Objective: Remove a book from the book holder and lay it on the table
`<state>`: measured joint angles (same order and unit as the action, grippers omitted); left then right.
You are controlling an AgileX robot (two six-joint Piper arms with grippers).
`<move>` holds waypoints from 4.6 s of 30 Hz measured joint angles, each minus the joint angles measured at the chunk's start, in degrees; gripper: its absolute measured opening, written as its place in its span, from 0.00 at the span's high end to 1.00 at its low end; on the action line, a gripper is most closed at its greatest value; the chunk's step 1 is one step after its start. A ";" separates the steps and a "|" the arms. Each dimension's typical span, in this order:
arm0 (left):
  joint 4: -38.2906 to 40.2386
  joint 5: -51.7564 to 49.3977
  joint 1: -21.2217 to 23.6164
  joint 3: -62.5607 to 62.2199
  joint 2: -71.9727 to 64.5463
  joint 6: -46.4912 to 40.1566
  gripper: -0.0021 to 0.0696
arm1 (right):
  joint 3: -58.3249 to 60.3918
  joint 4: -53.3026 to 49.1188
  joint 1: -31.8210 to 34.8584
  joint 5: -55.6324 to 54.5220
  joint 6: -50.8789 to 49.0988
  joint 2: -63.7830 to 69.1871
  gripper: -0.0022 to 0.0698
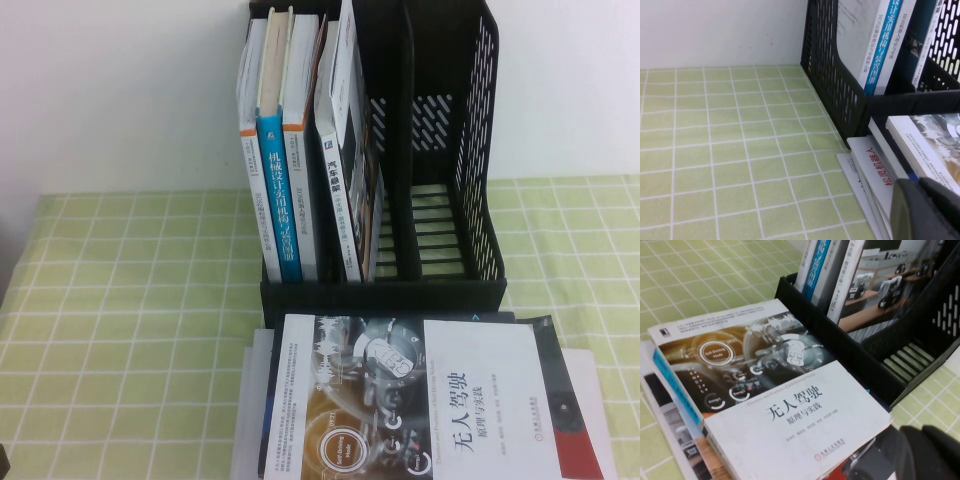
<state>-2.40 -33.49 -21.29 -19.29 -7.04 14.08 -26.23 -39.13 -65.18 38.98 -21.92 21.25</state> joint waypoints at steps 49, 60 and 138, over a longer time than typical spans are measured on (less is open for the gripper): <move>7.65 16.75 24.97 20.74 0.00 -7.61 0.97 | 0.38 -0.07 0.00 0.00 -0.33 0.00 0.97; 2.40 16.68 24.97 20.74 0.00 -2.34 0.97 | 0.38 -0.12 0.00 0.00 -0.33 0.00 0.97; 5.55 13.90 13.85 20.64 7.74 -4.73 0.97 | 12.72 37.30 60.85 -13.39 18.59 -19.03 0.97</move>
<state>3.15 -19.59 -7.44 1.35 0.70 9.36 -13.51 -1.84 -4.33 25.59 -3.33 2.22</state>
